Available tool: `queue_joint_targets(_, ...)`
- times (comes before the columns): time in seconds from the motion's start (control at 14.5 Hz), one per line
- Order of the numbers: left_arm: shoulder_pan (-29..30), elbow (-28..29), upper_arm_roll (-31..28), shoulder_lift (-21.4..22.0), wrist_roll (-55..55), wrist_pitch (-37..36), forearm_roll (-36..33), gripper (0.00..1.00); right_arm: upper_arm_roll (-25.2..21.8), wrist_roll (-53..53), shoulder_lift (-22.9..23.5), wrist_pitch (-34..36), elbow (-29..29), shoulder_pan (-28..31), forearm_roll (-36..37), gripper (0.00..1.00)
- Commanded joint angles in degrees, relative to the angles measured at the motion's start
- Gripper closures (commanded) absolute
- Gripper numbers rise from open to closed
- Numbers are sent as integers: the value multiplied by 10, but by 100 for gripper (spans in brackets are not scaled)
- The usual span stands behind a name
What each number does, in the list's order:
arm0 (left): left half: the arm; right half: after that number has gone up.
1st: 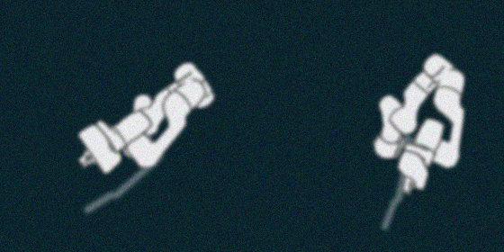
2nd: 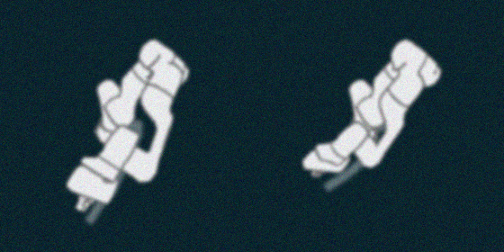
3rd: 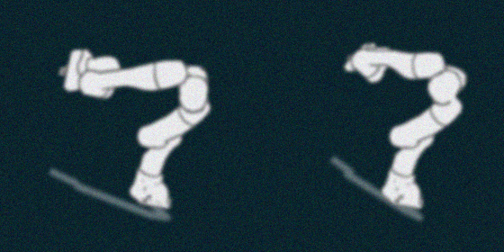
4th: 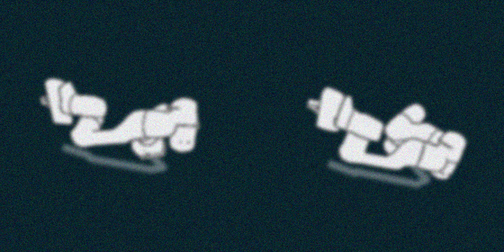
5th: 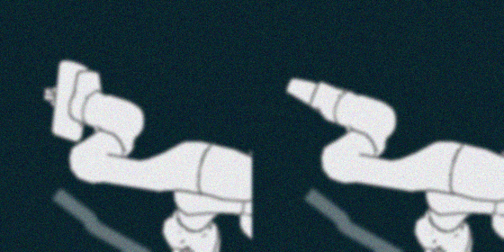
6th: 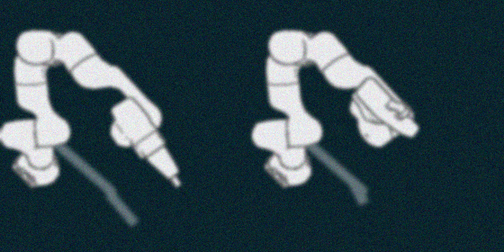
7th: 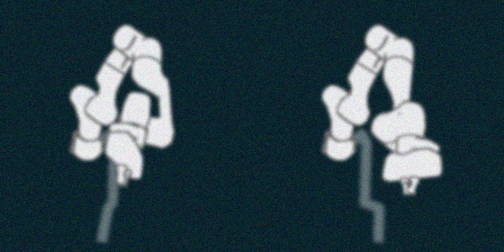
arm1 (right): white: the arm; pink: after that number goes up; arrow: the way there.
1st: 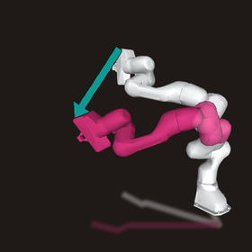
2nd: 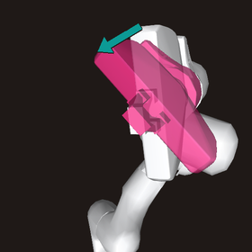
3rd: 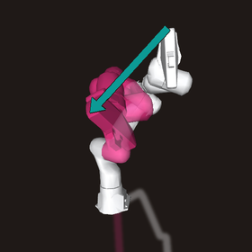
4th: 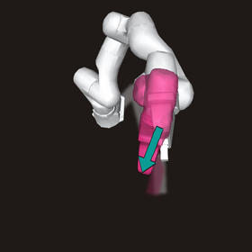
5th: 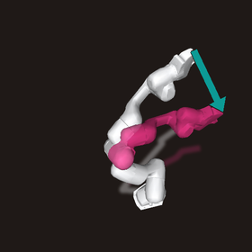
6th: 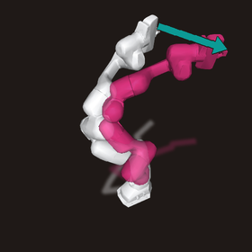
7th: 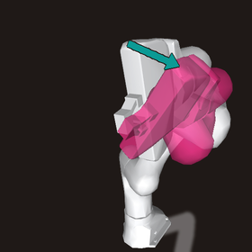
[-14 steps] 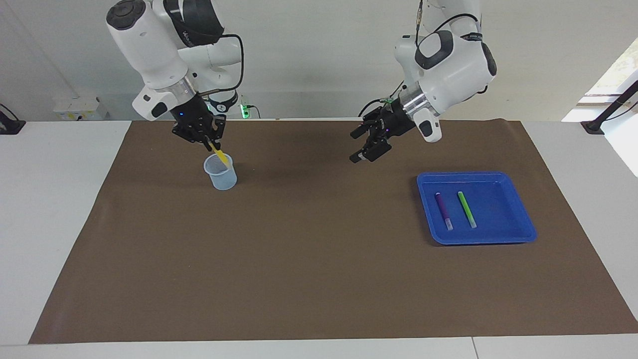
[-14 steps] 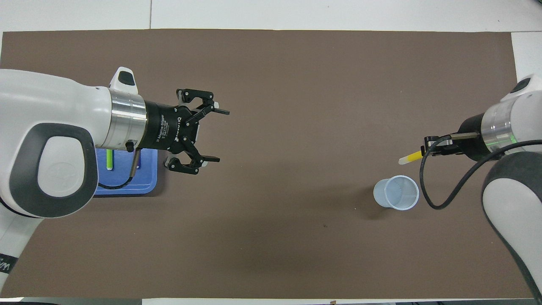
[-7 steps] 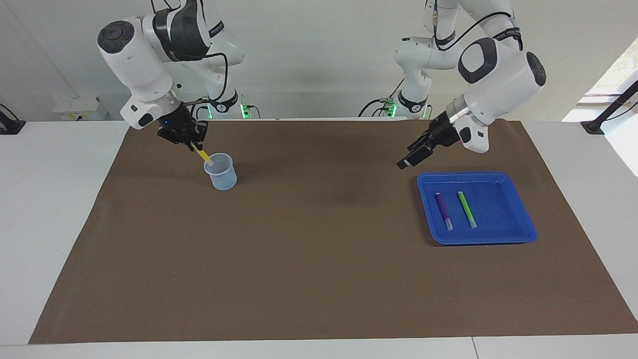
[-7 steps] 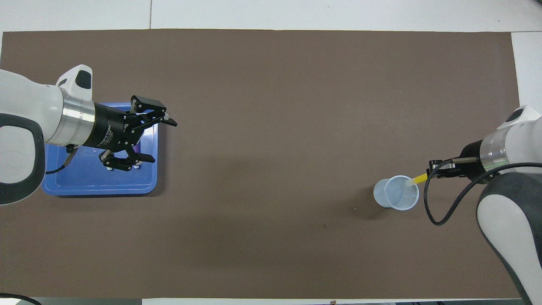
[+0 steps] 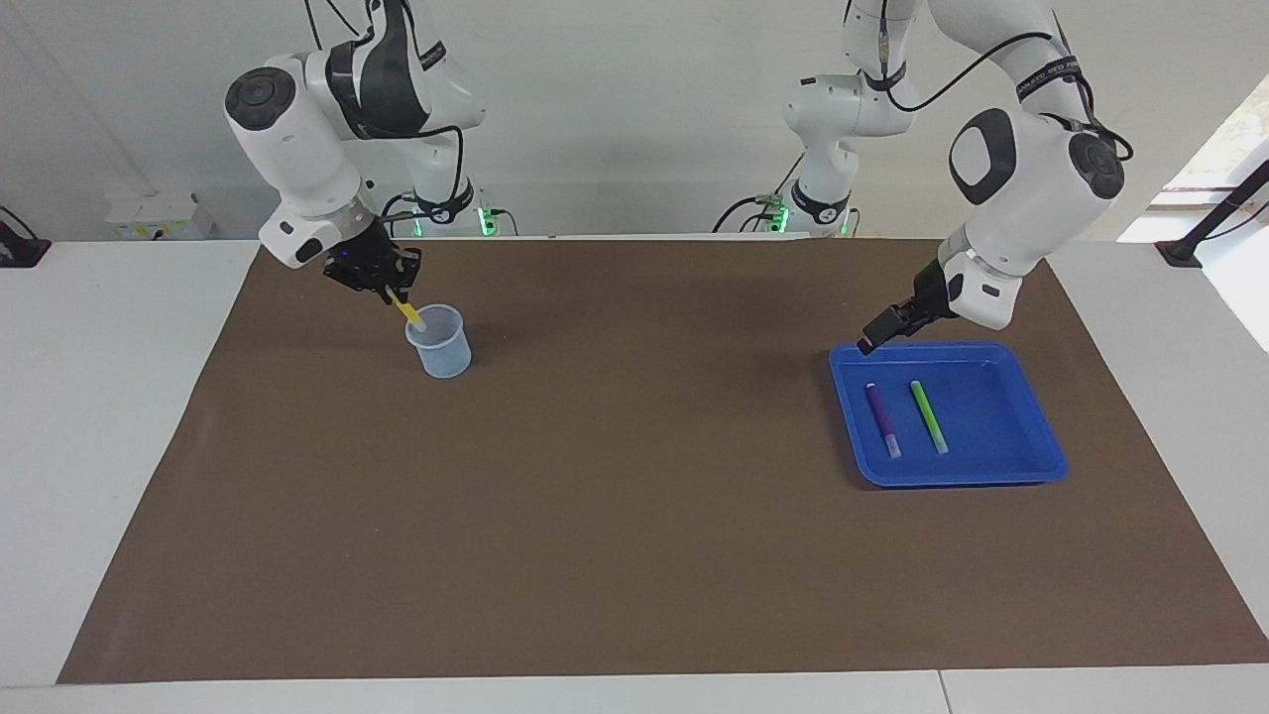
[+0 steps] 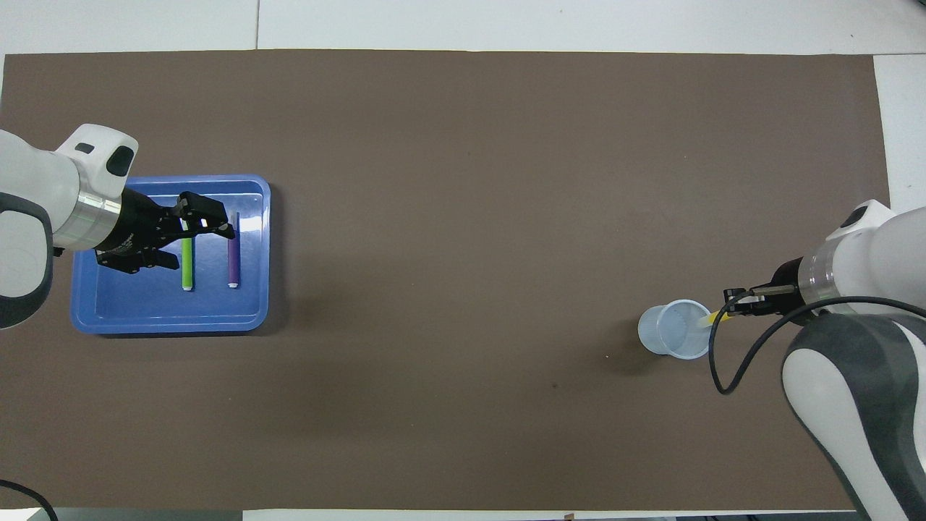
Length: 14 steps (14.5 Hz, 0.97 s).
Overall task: Transfer and insert pens with both arms
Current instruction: 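Carry the yellow pen to the cup while the left gripper reaches the tray, then insert the yellow pen into the cup while the left gripper grasps the green pen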
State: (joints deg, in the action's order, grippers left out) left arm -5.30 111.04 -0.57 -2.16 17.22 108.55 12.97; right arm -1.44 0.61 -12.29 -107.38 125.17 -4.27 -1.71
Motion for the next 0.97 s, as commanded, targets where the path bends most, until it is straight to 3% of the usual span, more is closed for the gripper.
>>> queue_joint_targets(0.0,18,35,4,-18,-96,65,-43,0,1,-7,1,-38,31,-14,22,100)
queue_joint_targets(0.14,28,51,4,-35,-144,111,-76,0,1,-2,9,-53,34,-14,24,100)
queue_joint_targets(0.55,71,101,3,-66,-265,242,-80,0,2,33,19,-103,68,-41,23,100)
queue_joint_targets(0.9,68,102,3,-100,-280,276,-80,2,2,34,27,-122,84,-42,24,100)
